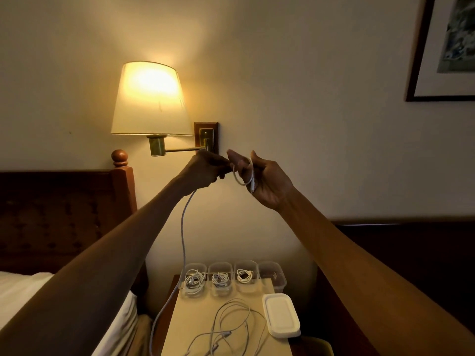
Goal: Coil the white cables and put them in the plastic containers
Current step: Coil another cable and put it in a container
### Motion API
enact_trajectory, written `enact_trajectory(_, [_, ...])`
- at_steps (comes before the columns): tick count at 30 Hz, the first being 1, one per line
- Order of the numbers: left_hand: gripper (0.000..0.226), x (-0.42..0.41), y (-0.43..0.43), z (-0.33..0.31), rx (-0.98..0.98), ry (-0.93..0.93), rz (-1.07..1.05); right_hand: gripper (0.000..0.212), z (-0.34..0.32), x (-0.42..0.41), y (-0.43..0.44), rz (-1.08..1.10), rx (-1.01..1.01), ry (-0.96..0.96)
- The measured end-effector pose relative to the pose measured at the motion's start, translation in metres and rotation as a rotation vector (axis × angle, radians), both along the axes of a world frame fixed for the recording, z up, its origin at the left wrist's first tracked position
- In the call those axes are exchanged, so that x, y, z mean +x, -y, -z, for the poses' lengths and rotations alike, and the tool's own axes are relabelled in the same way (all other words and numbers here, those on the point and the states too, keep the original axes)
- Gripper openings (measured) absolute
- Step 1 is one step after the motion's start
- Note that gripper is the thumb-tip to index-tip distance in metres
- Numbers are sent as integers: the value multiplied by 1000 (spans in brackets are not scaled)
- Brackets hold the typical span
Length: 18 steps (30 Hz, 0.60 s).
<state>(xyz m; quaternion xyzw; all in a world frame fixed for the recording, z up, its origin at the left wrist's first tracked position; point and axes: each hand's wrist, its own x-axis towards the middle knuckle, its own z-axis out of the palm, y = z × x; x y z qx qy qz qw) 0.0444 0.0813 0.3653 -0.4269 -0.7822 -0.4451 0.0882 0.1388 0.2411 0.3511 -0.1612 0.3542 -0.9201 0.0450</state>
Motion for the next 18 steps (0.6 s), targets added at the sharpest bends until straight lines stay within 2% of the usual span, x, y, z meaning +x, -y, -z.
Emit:
enact_trajectory(2, [15,5,-3,3,-58,97,-21,46,-7,-2,-1,72,60,-30])
enact_trajectory(4, [15,12,-5,7,-117,221,26,48,-12,-6,-4,174,205,-53])
enact_trajectory(7, [12,21,-5,13,-215,246,92,51,-12,-12,-9,291,365,-61])
enact_trajectory(12, [25,32,-8,16,-419,274,100,55,-5,-24,-10,375,342,-14])
enact_trajectory(15, [30,37,-13,12,-537,196,66,56,-3,-30,-5,420,326,3])
enact_trajectory(18, [29,38,-11,2,-636,63,9,56,-1,-33,-4,443,411,12])
